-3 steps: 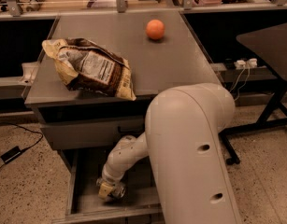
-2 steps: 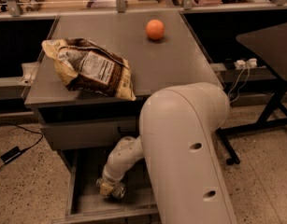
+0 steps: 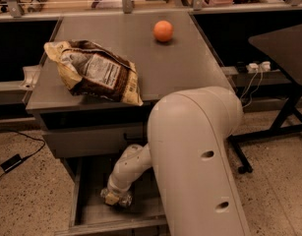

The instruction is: Pick 7up can from middle drawer and place on counter

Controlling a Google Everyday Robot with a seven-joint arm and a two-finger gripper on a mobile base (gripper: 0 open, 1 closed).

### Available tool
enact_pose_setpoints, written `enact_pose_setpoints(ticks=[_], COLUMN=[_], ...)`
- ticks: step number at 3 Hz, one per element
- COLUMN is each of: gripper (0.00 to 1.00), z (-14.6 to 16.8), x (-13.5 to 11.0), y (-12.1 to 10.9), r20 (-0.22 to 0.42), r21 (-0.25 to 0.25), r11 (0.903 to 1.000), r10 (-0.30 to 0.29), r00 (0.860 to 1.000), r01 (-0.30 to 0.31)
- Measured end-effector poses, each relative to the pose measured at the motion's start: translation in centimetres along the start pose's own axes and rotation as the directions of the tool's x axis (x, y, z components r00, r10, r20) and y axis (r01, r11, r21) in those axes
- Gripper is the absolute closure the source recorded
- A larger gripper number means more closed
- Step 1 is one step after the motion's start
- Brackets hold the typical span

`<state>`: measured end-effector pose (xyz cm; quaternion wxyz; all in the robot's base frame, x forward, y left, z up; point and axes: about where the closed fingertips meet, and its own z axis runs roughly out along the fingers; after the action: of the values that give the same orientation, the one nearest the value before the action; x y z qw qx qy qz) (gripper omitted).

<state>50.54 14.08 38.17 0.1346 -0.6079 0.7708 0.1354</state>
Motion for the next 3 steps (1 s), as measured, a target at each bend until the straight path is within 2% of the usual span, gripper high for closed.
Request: enact_pose_setpoints(ticks=[1,2,3], gripper=[0.52,0.52,0.51], z=[-0.8,-2.0,-4.6], x=[0.0,0.0,2.0], y=[0.5,2.0,2.2], r20=[0.057,0.173,0.28], r21=[-0.007,-0.016,0.024], r11=[0.9999,0.9991,0.9988], r10=[-0.01,-0.037,-0.048], r00=[0.998,0.984,0.959], r01=[0.01,0.04,0.043])
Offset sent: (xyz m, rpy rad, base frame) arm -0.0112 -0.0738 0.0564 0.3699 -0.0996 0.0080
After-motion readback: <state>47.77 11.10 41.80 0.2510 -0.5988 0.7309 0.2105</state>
